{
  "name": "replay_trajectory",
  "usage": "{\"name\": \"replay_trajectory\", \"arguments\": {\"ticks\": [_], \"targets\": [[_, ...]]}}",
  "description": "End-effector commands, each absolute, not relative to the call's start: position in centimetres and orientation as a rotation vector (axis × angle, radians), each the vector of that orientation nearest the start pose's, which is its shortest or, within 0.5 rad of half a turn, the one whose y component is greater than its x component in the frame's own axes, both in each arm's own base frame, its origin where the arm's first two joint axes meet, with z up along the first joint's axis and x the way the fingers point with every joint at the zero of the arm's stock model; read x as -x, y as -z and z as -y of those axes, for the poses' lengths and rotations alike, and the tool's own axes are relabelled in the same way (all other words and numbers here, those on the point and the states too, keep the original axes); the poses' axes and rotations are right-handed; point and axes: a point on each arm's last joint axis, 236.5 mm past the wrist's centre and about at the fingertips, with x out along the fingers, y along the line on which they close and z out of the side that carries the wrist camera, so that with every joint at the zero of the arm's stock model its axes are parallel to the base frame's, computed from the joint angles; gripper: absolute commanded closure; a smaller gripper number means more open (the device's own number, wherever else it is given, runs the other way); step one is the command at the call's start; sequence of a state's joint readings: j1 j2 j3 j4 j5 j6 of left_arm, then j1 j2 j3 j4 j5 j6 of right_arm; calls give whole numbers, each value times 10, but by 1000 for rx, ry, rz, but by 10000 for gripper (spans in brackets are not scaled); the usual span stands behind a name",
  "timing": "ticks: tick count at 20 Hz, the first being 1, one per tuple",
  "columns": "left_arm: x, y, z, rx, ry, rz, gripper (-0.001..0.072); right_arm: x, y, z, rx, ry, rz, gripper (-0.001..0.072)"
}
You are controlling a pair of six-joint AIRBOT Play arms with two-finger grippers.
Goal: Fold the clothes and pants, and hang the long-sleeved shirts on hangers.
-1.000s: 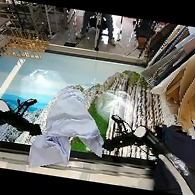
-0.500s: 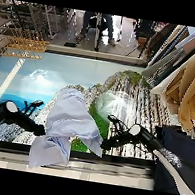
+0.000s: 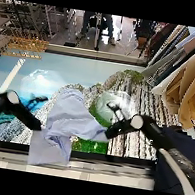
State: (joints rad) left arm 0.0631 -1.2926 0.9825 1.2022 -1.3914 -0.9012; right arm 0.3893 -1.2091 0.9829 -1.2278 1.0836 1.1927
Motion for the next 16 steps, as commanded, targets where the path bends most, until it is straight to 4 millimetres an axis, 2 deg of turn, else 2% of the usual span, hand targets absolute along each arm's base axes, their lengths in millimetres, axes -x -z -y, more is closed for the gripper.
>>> {"name": "replay_trajectory", "arguments": {"ticks": [1,2,3,4,6,8,9,10,11,12,13,14,15,16], "targets": [[-314,-90,53,-113,669,-1278,703,-331,-118,-158,377,-557,-964,693],[-326,-141,49,-127,625,-1154,702,-331,-165,-158,364,-552,-845,693],[-334,-200,45,-145,569,-998,703,-326,-216,-157,346,-548,-715,692],[-336,-258,43,-163,518,-845,703,-316,-267,-155,325,-545,-587,692],[-319,-383,37,-196,378,-505,702,-286,-362,-150,272,-553,-341,692],[-274,-508,37,-241,234,-100,703,-239,-450,-150,191,-605,-93,692],[-239,-564,43,-263,179,116,702,-213,-487,-152,149,-645,14,692],[-203,-604,48,-269,141,293,702,-191,-517,-153,112,-681,104,692],[-168,-633,54,-274,115,431,702,-169,-542,-153,86,-712,178,692],[-141,-649,59,-282,98,515,702,-156,-559,-150,71,-722,233,692],[-123,-656,63,-293,89,557,702,-155,-567,-149,67,-717,258,692],[-120,-655,64,-305,88,559,702,-160,-570,-146,72,-698,265,692],[-130,-651,62,-308,90,534,702,-171,-566,-146,80,-679,247,692],[-151,-642,55,-297,93,488,702,-191,-556,-148,98,-656,203,692]]}}
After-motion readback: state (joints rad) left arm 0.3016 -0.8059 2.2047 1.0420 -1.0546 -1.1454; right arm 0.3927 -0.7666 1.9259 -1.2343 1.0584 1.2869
